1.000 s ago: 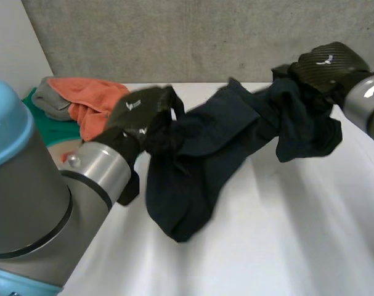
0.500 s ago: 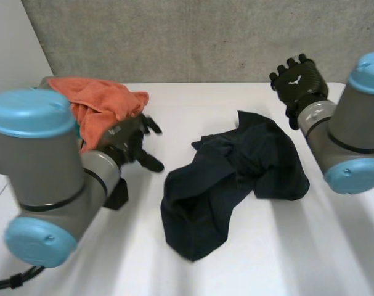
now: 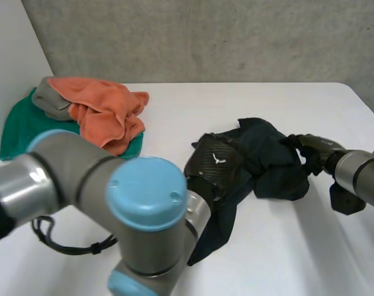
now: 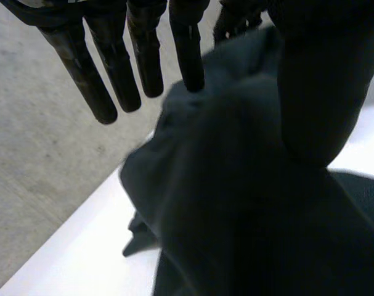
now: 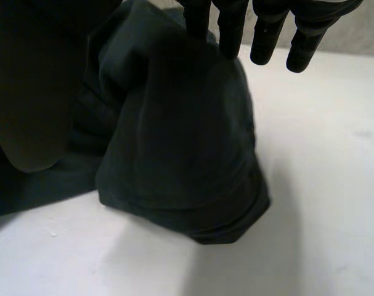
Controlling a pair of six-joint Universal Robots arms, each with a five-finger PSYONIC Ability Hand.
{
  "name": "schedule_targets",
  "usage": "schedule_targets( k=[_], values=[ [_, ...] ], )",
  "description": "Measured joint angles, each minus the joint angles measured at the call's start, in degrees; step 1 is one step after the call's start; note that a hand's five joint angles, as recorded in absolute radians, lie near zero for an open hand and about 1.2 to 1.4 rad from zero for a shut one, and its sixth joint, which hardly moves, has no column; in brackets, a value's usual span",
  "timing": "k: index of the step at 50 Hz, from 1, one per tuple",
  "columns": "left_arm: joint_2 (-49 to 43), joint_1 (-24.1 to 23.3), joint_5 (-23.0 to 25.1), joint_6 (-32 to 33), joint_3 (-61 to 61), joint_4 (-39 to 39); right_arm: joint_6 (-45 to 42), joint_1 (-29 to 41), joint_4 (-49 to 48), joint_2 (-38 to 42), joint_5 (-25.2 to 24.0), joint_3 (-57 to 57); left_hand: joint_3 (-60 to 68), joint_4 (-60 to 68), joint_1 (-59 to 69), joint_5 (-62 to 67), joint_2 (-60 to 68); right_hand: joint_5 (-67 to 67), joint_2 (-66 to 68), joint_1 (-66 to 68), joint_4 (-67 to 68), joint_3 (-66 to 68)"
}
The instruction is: Fold the laundry.
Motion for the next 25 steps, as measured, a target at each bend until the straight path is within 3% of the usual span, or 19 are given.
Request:
schedule_targets(
  k=[3,5,6,7,8,10,17,25],
  values=[
    [-2.92,-0.04,-0.27,1.24,2.05,-0.20,2.11,-0.10,-2.27,2.83,-1.28,0.09,11.31,11.84,12.65,11.83,12.13,2.64,3.33,2.60,3.28,3.36],
    [-4.01,0.10,-0.44,1.75,2.79,-0.21,2.85,0.01,-3.77,4.82,-1.57,-0.48,16.09,16.60,17.78,16.48,17.13,18.41,20.07,17.46,18.74,19.00],
    [-4.21,0.17,-0.50,1.89,2.91,-0.20,2.97,0.04,-4.21,5.37,-1.58,-0.75,31.20,31.89,32.98,31.54,32.39,23.88,25.63,22.53,24.26,24.54],
    [-4.31,0.24,-0.56,1.96,2.97,-0.17,3.05,0.08,-4.68,5.90,-1.56,-1.12,31.20,31.89,32.98,31.54,32.39,29.87,30.64,26.94,30.31,30.55],
    [-4.30,0.35,-0.67,1.99,2.94,-0.14,3.05,0.08,-5.41,6.52,-1.46,-1.77,38.93,40.11,38.73,39.23,39.68,43.49,44.56,40.15,44.45,44.37],
    [-3.89,0.58,-1.06,1.92,2.74,-0.09,2.87,0.02,-6.49,6.92,-1.24,-2.73,40.49,41.80,38.72,39.64,41.34,50.98,52.58,47.56,53.24,52.58],
    [3.56,2.33,-4.59,0.81,0.29,0.01,-3.90,-0.67,-10.16,4.34,-0.45,-5.92,40.81,42.25,38.72,39.64,41.84,52.50,54.05,48.16,56.53,54.57],
    [20.67,5.53,-6.51,-6.92,-5.26,-0.09,-25.91,-1.30,-10.73,-5.24,1.45,-9.37,41.38,42.28,38.72,39.64,42.00,52.90,54.08,48.73,56.55,54.57]
  ],
)
